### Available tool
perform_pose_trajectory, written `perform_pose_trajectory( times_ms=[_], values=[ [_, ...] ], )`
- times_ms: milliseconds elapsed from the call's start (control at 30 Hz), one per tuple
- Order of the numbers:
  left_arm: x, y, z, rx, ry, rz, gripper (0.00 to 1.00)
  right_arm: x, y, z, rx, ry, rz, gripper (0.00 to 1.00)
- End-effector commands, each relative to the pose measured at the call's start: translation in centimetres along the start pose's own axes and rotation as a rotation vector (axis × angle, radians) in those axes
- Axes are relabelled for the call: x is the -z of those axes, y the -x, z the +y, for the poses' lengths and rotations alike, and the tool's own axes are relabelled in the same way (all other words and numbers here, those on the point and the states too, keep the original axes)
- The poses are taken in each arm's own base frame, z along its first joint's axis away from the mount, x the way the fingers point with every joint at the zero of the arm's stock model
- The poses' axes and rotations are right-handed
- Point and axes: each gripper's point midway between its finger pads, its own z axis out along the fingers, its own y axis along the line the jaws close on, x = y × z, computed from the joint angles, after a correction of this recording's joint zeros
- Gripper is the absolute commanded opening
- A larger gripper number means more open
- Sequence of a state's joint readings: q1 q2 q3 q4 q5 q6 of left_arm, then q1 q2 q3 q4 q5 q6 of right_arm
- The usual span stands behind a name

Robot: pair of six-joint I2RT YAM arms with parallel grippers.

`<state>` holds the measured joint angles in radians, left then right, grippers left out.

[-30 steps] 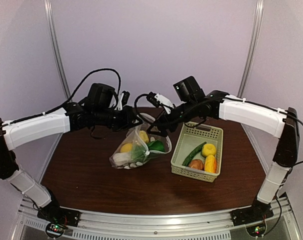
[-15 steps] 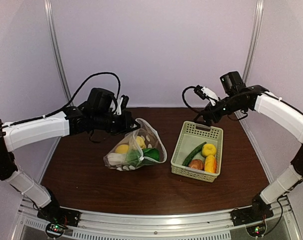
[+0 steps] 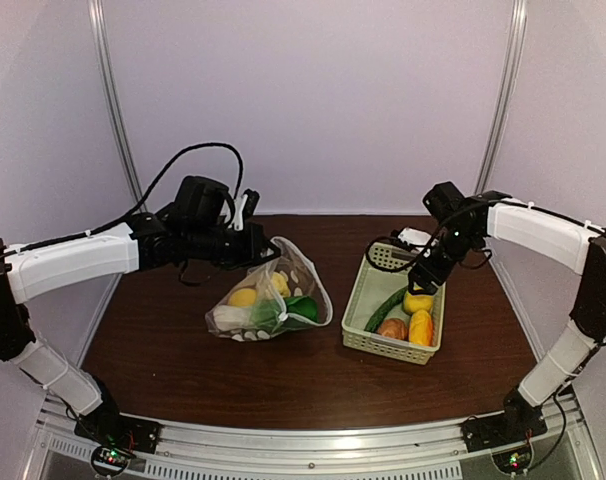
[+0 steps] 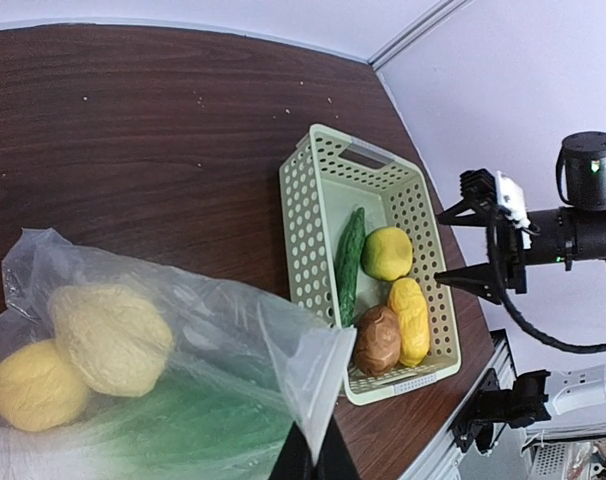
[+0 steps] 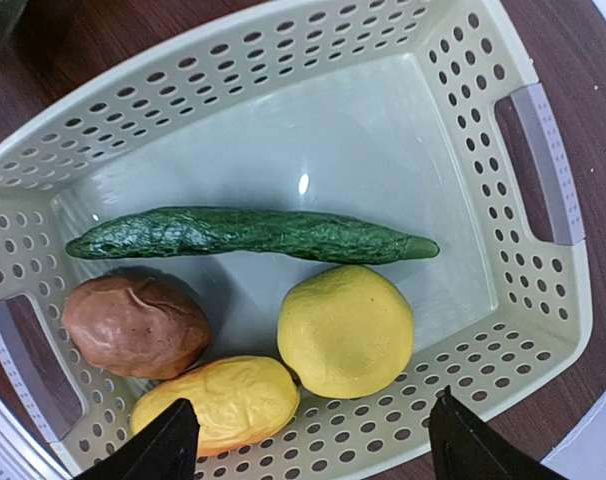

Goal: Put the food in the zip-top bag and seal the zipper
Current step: Pick up the fake fruit from the bin.

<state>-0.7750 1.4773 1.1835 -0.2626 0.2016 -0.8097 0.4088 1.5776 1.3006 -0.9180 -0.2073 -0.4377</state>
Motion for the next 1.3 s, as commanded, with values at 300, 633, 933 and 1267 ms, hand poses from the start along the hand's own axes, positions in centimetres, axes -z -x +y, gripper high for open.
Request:
perform_pose_trajectory(
  times_ms=[300,633,933,1267],
  values=[
    [0.2,0.2,0.0,-0.009,-0.017,-0.011,0.00,-4.3,-2.2,-1.7,-0.003,-0.052,0.181,0.82],
    [0.1,0.0,-0.1,-0.005,-0.025,-0.002,0.00,-6.9,-2.7,-2.4,-0.011,-0.063,0.237,0.83],
    [0.2,-0.2,0.1,-0.002,-0.020,0.004,0.00,-7.9,-2.8,-2.8,-0.019,-0.081,0.249,0.81],
    [-0.1,-0.4,0.1,-0.002,-0.023,0.013,0.00,-7.0,-2.1,-2.7,-0.033,-0.071,0.227,0.63]
  ],
)
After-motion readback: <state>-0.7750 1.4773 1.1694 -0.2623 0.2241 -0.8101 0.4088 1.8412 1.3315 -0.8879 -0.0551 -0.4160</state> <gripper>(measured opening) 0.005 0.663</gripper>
